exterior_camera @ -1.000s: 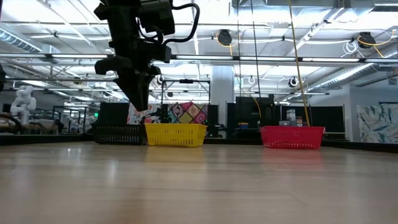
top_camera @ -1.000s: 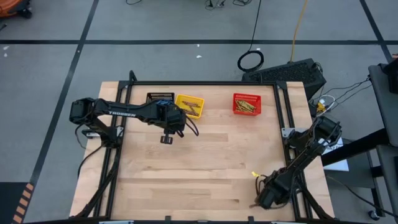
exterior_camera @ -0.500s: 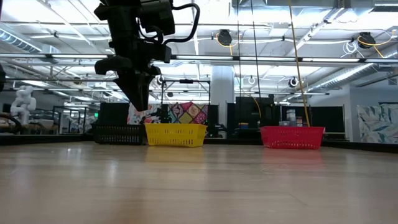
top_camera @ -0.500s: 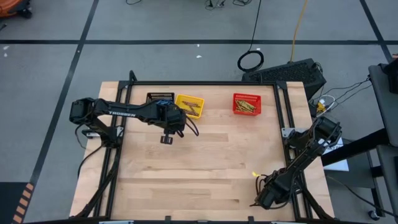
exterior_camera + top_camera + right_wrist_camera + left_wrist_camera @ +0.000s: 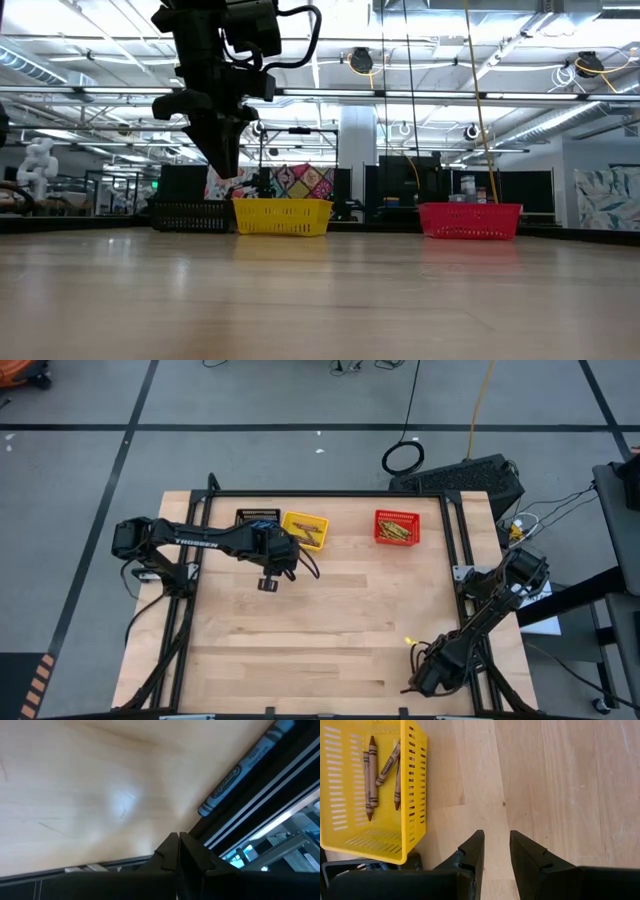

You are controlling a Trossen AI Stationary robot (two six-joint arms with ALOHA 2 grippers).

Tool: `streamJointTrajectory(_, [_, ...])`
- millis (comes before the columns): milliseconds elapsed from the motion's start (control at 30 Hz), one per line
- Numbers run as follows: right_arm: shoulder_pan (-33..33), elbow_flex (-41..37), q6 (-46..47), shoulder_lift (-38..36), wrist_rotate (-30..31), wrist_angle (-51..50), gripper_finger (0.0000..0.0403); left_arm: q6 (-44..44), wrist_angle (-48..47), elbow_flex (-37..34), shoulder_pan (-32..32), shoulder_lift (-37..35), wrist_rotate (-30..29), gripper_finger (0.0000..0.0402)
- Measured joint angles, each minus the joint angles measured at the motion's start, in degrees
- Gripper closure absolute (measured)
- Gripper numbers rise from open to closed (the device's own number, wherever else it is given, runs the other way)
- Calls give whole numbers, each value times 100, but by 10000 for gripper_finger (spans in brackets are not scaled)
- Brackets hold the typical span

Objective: Sort crayons
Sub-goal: Put the blue crayon into the black bin

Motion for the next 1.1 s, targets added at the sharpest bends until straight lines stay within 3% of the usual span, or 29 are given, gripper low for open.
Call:
streamJointTrajectory(200, [-28, -4, -99, -9, -123, 7, 403, 0, 4, 0, -1, 0, 1, 317])
streamJointTrajectory(400, [-125, -37, -973, -10, -967, -1062, 403, 2, 23, 1, -1, 0, 0, 317])
streamJointTrajectory(500, [-197, -44, -1279, -51, -954, -1430, 403, -1, 75, -3, -1, -2, 17, 317])
streamJointTrajectory(567, [-242, -20, -1396, -41, -925, -1104, 403, -2, -27, -15, -2, 0, 23, 317])
streamJointTrajectory(767, [-410, -17, -1341, -31, -158, -632, 403, 4, 14, -15, -1, 0, 23, 317])
streamJointTrajectory(1100, [-465, -170, -1480, -31, -91, -921, 403, 2, 9, -15, -1, 0, 20, 317])
